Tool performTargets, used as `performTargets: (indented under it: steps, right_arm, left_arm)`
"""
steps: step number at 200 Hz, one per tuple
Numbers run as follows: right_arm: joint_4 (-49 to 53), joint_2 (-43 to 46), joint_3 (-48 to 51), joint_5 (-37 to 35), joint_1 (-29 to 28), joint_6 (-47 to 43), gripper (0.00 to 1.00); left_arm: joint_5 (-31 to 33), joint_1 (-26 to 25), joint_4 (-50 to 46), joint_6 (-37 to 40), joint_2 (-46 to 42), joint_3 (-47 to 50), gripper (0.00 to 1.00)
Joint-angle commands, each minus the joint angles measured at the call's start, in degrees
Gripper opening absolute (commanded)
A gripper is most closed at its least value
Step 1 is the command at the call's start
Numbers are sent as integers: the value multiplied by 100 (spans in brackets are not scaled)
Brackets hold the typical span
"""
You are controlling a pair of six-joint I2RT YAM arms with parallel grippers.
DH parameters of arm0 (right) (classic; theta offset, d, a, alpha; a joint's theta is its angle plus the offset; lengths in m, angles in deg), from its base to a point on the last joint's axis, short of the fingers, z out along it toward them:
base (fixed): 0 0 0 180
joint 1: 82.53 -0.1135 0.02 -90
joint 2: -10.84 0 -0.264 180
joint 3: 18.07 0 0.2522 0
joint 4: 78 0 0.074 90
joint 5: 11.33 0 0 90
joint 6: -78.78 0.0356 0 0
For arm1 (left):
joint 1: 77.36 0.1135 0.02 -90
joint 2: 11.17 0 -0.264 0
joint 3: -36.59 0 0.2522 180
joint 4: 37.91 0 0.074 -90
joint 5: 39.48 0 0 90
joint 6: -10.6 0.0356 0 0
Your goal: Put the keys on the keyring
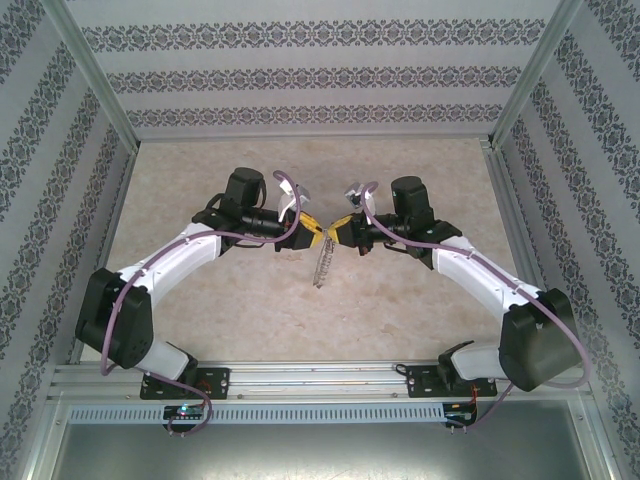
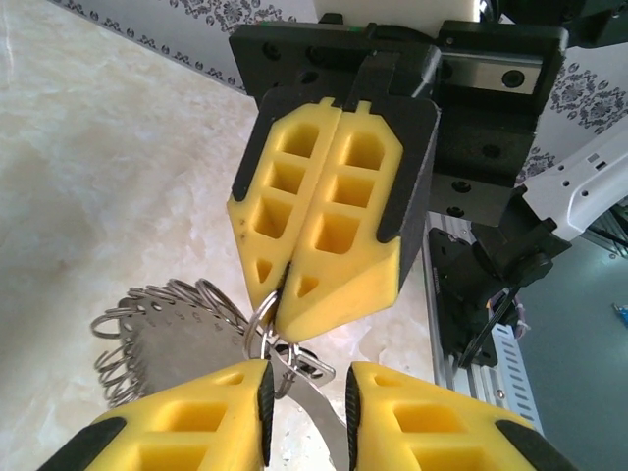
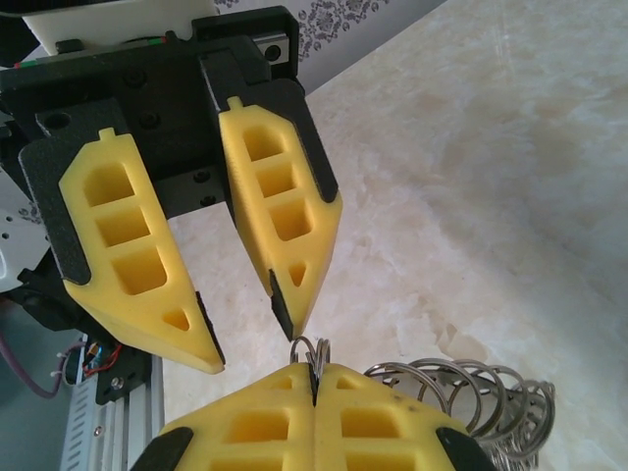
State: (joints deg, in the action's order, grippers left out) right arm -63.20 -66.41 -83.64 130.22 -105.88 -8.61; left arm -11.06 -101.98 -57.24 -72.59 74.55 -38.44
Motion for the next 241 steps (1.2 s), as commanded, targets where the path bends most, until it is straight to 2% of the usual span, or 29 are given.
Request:
performTargets:
  steps: [1, 83, 136, 174, 241]
  right_arm:
    - [-253, -18, -210, 233, 41, -38, 0]
    - [-401, -49, -179, 266, 54, 38, 0]
    - [-400, -51, -151, 259, 101, 39, 0]
    - [-468, -70, -143, 280, 111, 73, 0]
    - [-506, -106, -147, 287, 112, 96, 0]
  left_arm:
    - [-309, 51, 271, -159, 58, -113, 27]
    - [-251, 37, 572, -347, 92, 19, 25]
    - [400, 89, 1257, -483, -306, 435, 29]
    - [247, 105, 1084, -469, -189, 320, 29]
    - [-5, 18, 1406, -769, 126, 264, 30]
